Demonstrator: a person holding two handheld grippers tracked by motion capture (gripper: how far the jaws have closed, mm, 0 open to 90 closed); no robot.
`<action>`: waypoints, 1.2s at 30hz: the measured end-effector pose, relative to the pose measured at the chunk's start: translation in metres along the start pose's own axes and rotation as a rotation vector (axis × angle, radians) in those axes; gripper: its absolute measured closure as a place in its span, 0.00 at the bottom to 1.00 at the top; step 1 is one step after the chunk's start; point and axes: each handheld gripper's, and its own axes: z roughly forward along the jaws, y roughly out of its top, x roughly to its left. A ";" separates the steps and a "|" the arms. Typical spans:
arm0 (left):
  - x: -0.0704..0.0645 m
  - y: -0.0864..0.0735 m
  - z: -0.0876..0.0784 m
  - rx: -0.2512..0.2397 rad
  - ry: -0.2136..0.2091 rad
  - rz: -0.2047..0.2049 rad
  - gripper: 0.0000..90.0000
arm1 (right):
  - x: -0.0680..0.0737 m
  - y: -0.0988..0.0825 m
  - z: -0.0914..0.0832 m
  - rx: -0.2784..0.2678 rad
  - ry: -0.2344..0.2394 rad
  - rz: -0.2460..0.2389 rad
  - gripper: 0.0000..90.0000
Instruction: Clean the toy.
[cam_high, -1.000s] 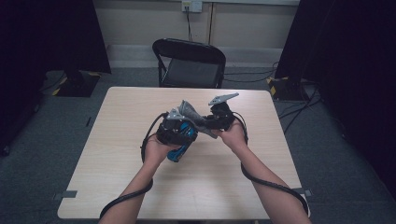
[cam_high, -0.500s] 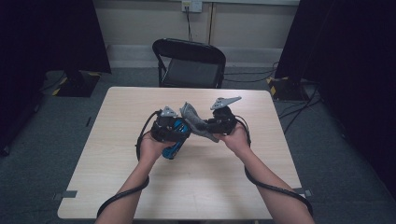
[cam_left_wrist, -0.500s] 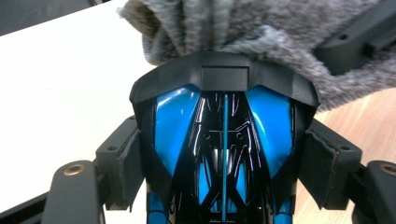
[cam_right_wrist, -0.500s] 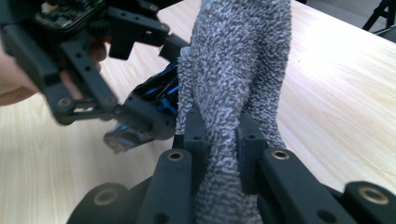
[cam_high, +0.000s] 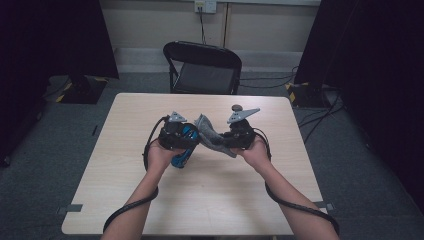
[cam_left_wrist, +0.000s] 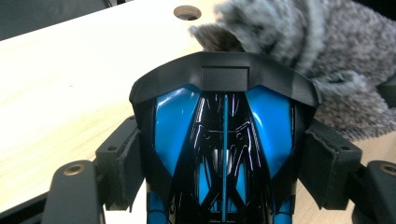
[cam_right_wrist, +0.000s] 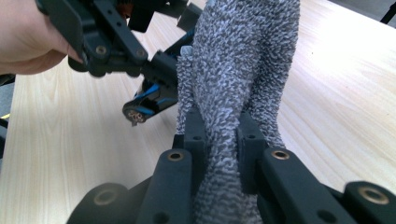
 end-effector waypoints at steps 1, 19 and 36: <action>0.001 0.000 -0.001 0.000 0.001 -0.002 0.28 | 0.000 -0.001 0.000 0.001 0.002 -0.001 0.88; 0.009 0.004 -0.013 -0.031 0.033 -0.016 0.28 | -0.004 -0.024 -0.012 0.035 -0.002 0.011 0.88; -0.010 0.006 -0.011 -0.040 -0.021 0.024 0.28 | -0.047 -0.020 -0.038 -0.010 -0.153 0.124 0.88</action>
